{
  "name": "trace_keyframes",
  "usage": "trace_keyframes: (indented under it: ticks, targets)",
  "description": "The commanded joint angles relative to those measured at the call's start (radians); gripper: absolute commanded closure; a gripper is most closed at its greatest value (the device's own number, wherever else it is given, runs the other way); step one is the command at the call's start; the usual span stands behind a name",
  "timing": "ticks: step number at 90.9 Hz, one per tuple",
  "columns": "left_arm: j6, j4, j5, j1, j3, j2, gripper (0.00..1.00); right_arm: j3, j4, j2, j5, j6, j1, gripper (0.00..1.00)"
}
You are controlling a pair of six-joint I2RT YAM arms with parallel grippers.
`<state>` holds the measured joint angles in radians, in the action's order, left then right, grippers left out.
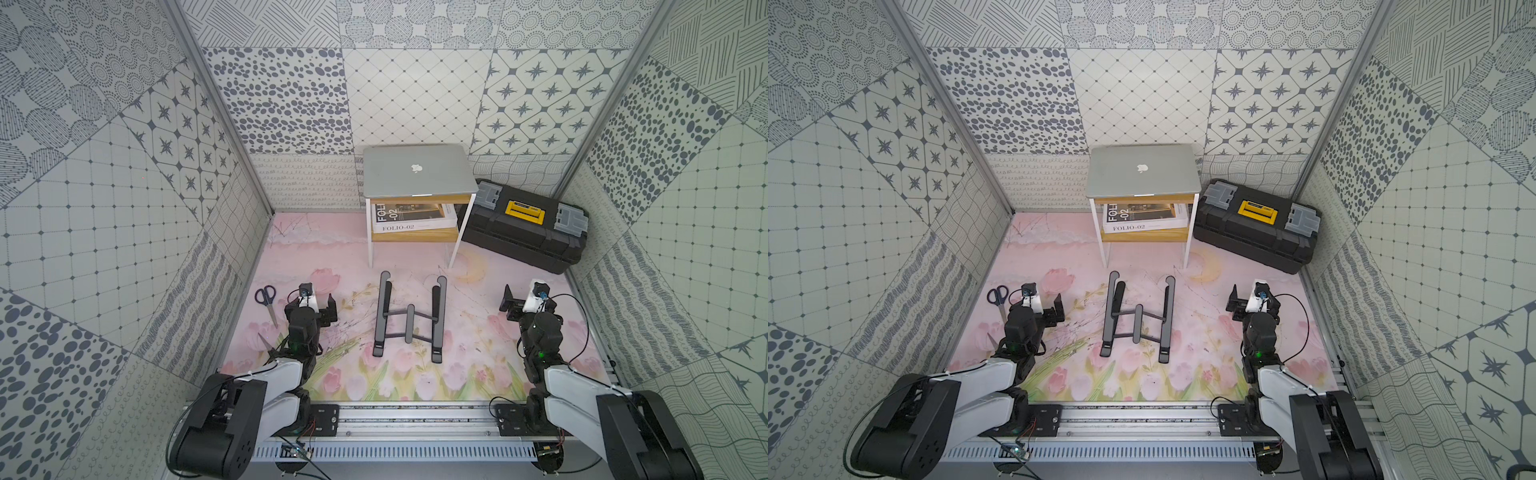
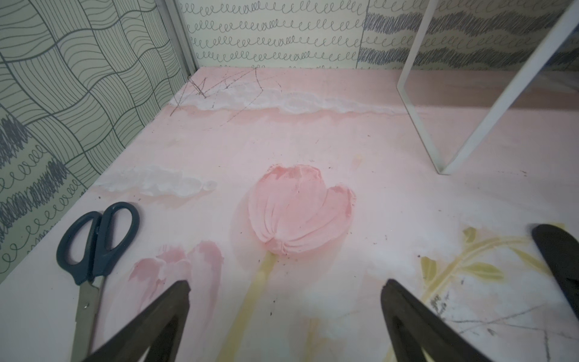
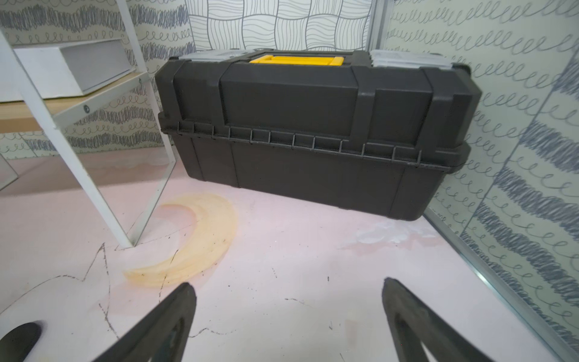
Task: Close the laptop lid and set it aside
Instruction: Reset both arms
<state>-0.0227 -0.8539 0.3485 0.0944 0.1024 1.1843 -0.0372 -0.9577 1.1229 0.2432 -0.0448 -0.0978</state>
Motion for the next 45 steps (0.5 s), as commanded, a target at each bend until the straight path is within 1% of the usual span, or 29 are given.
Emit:
trace_keyframes:
  ticks: [1,10,16,22,28,33,40,45]
  targets:
    - [0.042,-0.225,-0.073,-0.026,0.005,0.049,0.01,-0.030,-0.243,0.099,-0.069,0.017,0.006,0.03]
    - [0.053,-0.218,-0.103,-0.027,0.017,0.074,0.01,-0.040,-0.344,0.208,-0.079,0.023,0.011,0.03]
    - [0.050,-0.215,-0.129,-0.026,0.018,0.083,0.01,-0.040,-0.380,0.268,-0.109,0.030,0.012,0.03]
    - [0.048,-0.197,-0.156,-0.026,0.022,0.072,0.01,-0.038,-0.431,0.322,-0.140,0.038,0.013,0.03]
    - [0.026,-0.165,-0.170,-0.027,0.027,0.059,0.01,-0.043,-0.440,0.352,-0.165,0.046,0.013,0.03]
    - [-0.009,-0.223,-0.221,-0.032,0.011,0.073,0.01,-0.046,-0.440,0.359,-0.173,0.049,0.013,0.03]
    - [-0.006,-0.318,-0.330,-0.033,0.004,0.138,0.01,-0.046,-0.440,0.361,-0.161,0.046,0.013,0.03]
    - [0.006,-0.333,-0.353,-0.033,0.027,0.192,0.01,-0.047,-0.440,0.362,-0.157,0.045,0.013,0.03]
